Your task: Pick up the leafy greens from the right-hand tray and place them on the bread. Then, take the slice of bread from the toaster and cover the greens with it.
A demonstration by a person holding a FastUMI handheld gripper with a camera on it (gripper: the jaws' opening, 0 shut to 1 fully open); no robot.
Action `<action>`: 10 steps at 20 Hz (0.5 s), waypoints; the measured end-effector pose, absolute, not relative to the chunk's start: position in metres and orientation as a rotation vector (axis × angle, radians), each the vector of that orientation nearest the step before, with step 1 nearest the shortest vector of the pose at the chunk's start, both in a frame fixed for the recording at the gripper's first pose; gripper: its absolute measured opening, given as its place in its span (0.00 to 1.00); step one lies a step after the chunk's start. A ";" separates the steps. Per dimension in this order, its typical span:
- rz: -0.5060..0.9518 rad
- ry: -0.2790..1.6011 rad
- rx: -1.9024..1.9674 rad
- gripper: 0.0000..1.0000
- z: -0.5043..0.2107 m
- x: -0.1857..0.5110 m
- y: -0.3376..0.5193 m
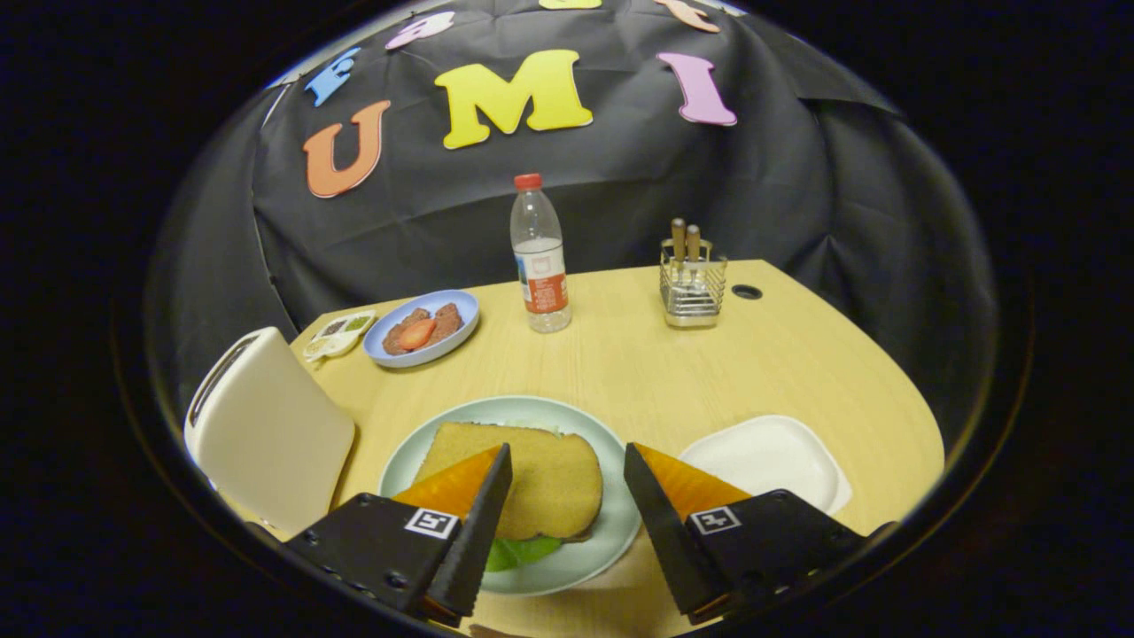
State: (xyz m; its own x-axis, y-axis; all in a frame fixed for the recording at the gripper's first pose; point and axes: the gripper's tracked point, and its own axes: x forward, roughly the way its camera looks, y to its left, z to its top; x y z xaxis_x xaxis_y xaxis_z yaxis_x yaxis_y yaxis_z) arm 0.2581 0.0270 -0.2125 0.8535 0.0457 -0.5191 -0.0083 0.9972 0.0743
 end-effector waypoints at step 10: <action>0.008 0.252 0.001 0.95 -0.087 0.154 0.061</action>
State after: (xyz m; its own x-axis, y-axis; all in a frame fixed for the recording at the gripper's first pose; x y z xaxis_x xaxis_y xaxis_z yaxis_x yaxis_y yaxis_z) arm 0.1536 0.0614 -0.0873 0.9683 0.0082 -0.2498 -0.0081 1.0000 0.0018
